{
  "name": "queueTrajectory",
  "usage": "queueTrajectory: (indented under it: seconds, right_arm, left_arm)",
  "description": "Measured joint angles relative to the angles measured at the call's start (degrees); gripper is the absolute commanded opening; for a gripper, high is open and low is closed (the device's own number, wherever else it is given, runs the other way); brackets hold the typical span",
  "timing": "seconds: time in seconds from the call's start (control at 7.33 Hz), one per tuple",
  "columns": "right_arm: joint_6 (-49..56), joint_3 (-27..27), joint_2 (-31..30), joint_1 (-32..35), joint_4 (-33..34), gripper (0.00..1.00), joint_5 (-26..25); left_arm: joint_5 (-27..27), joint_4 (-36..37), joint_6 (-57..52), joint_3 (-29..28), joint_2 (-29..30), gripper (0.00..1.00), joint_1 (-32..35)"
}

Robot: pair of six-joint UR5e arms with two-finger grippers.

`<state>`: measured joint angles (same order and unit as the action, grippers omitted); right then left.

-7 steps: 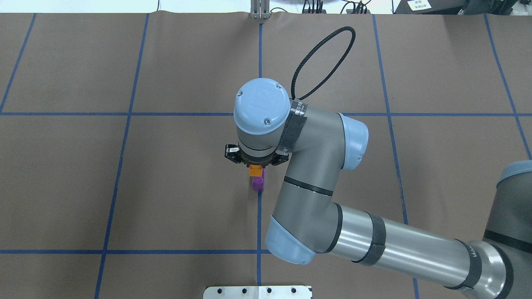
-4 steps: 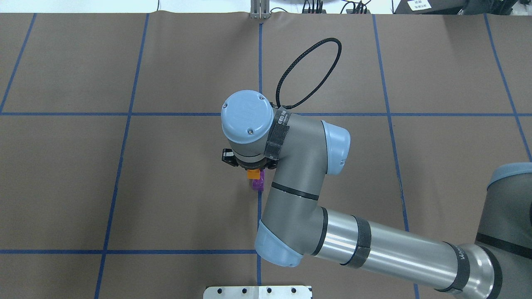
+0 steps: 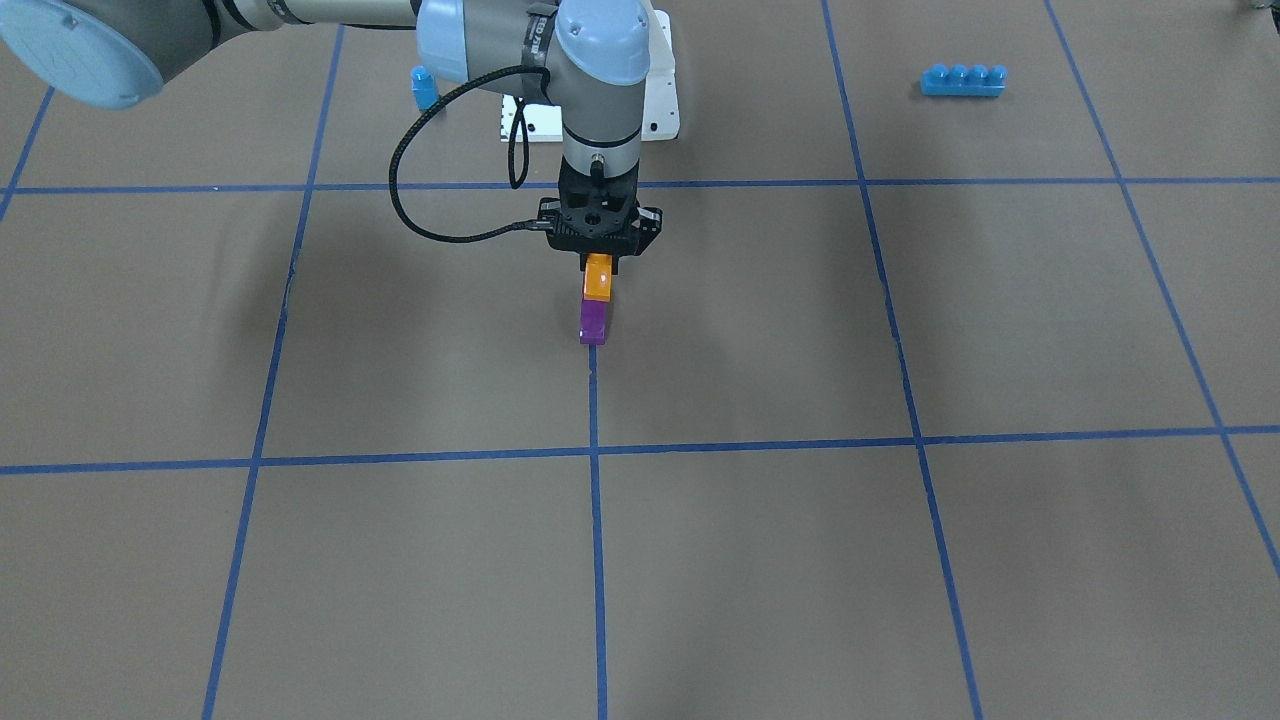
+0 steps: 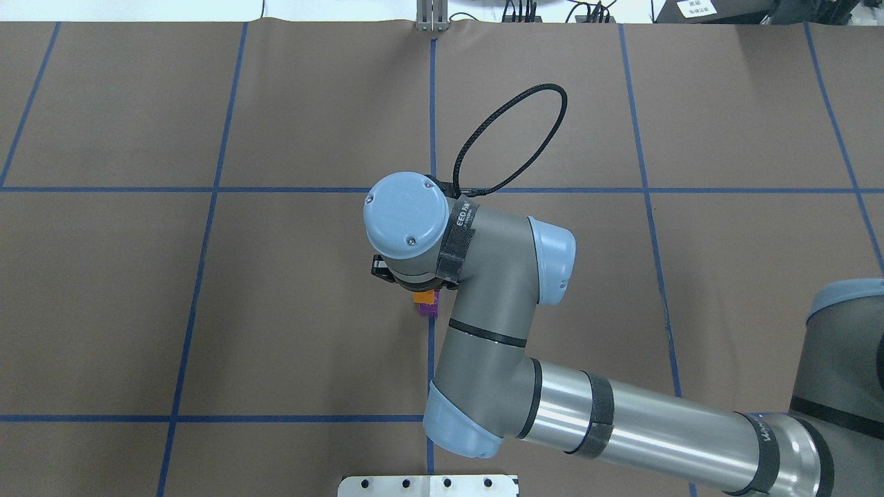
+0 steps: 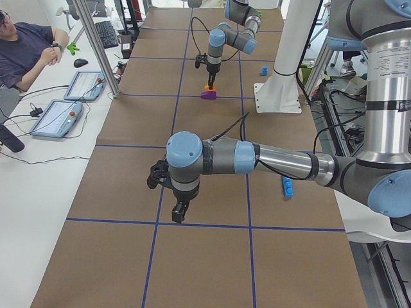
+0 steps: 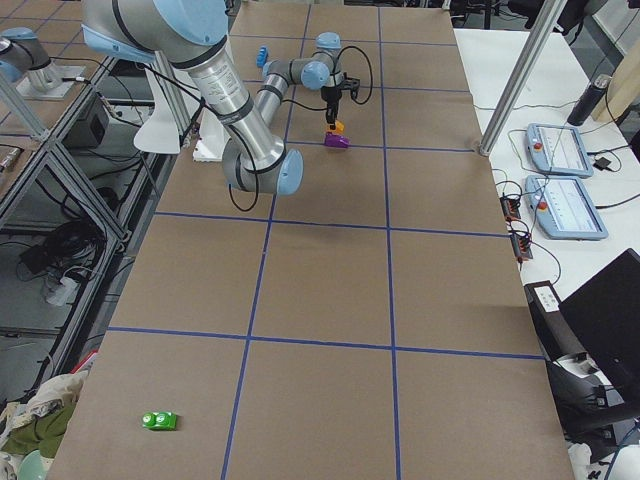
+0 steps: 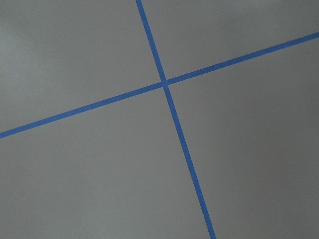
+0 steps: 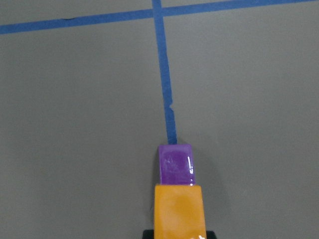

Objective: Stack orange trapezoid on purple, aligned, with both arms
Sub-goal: 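Lower and align the orange block onto the purple block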

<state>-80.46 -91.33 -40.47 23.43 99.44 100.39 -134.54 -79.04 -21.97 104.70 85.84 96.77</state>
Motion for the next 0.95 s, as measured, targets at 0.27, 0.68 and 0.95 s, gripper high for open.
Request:
queueTrajectory:
  seconds: [0.27,0.68,0.95]
  right_arm:
    - [0.1,-0.1,-0.4,-0.1,0.0,0.00,-0.2]
    - [0.6,-0.3,-0.4,-0.1,-0.2,0.00,-0.2]
    - [1.0,-0.4,-0.4,-0.1,-0.3,0.00,-0.2]
  left_arm:
    - [0.0,-1.7,2.2,-0.2,0.0,1.00,0.0]
    - [0.0,-2.1,2.7,-0.3,0.1,1.00,0.0]
    - [0.0,-2.2,2.7,-0.2,0.1,1.00,0.0]
